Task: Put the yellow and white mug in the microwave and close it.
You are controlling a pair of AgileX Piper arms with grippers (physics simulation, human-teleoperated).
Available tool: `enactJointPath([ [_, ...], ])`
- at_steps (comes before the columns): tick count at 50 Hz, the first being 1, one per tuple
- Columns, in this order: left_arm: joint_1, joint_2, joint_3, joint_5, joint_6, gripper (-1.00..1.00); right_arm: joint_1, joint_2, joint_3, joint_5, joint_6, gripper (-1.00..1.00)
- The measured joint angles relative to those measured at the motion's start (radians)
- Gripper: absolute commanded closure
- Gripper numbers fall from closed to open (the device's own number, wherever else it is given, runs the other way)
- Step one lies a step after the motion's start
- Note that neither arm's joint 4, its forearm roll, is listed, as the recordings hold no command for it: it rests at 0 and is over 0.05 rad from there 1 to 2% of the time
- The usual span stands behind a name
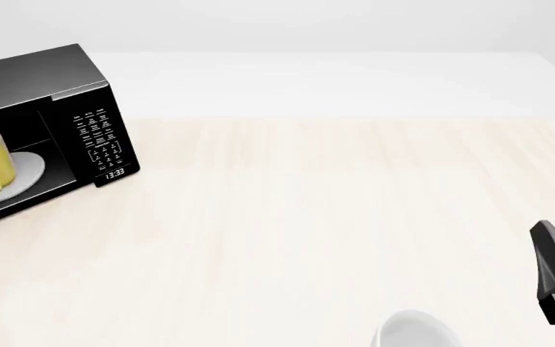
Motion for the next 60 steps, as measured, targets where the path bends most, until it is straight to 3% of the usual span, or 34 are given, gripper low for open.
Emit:
enactJointPath([
  [31, 0.276, -0.080, -0.016, 0.135, 0.026, -1.00, 0.000, 0.000, 0.000, 0.000, 0.000, -1.00],
  [60, 0.453, -0.060, 0.031, 0.101, 0.019, -1.00, 0.000, 0.000, 0.000, 0.000, 0.000, -1.00],
])
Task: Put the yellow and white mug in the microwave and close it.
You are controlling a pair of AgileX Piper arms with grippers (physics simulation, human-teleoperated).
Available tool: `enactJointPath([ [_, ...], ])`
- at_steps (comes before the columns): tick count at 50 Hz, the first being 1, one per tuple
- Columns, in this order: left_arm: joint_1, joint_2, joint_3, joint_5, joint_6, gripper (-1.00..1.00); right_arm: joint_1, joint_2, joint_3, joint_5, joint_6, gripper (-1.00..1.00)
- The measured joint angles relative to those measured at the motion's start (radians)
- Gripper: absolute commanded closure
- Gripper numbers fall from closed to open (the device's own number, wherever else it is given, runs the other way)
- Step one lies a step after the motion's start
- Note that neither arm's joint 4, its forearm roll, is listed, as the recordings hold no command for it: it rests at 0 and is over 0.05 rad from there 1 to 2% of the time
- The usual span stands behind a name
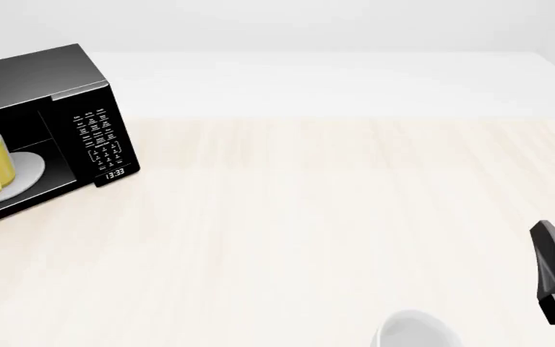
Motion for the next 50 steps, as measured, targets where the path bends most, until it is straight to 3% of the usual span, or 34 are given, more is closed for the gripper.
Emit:
enactJointPath([
  [21, 0.146, 0.116, 0.040, -0.081, 0.000, -1.00, 0.000, 0.000, 0.000, 0.000, 0.000, -1.00],
  [50, 0.310, 0.295, 0.104, -0.213, 0.071, -1.00, 0.000, 0.000, 0.000, 0.000, 0.000, -1.00],
])
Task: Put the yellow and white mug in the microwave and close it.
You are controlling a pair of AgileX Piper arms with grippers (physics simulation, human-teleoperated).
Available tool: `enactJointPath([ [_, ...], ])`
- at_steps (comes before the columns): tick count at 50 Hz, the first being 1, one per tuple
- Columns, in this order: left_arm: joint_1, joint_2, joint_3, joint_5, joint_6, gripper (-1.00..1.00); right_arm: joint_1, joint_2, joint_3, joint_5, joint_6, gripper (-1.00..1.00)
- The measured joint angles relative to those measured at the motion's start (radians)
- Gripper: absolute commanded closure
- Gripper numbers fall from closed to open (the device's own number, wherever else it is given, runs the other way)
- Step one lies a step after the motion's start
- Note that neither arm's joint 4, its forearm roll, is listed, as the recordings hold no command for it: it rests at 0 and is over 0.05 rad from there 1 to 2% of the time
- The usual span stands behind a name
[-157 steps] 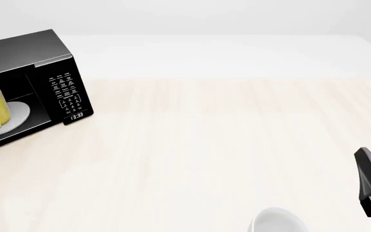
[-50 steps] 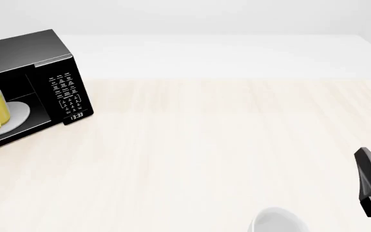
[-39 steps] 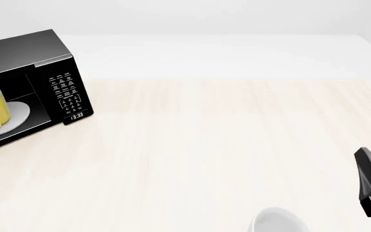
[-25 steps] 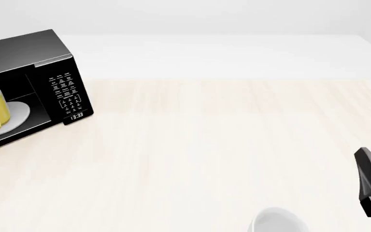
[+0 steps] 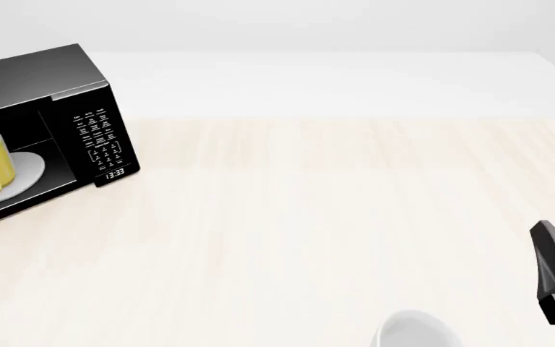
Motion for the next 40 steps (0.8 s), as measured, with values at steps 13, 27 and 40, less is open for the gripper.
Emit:
enactJointPath([
  [13, 0.021, 0.075, 0.062, -0.078, 0.046, -1.00, 0.000, 0.000, 0.000, 0.000, 0.000, -1.00],
  [27, -0.016, 0.128, 0.108, -0.131, 0.062, -1.00, 0.000, 0.000, 0.000, 0.000, 0.000, -1.00],
  [40, -0.077, 0.202, 0.130, -0.182, 0.052, -1.00, 0.000, 0.000, 0.000, 0.000, 0.000, -1.00],
])
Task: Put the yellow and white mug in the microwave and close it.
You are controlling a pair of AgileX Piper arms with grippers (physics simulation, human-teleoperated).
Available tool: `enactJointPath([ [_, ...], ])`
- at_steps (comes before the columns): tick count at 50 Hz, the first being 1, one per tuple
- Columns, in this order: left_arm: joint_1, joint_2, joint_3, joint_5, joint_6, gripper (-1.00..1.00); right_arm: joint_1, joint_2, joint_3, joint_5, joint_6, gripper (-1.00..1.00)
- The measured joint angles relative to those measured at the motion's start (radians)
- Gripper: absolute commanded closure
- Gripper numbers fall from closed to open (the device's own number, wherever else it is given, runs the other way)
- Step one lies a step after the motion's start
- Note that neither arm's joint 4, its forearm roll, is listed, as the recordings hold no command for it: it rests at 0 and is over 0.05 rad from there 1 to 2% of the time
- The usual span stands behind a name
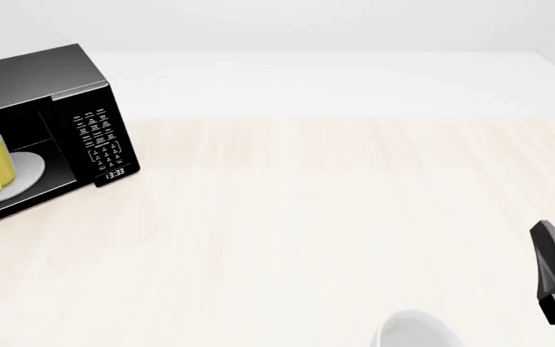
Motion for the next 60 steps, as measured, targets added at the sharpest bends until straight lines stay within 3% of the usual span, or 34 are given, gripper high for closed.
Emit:
enactJointPath([
  [60, -0.355, 0.281, -0.048, -0.099, -0.120, -1.00, 0.000, 0.000, 0.000, 0.000, 0.000, -1.00],
])
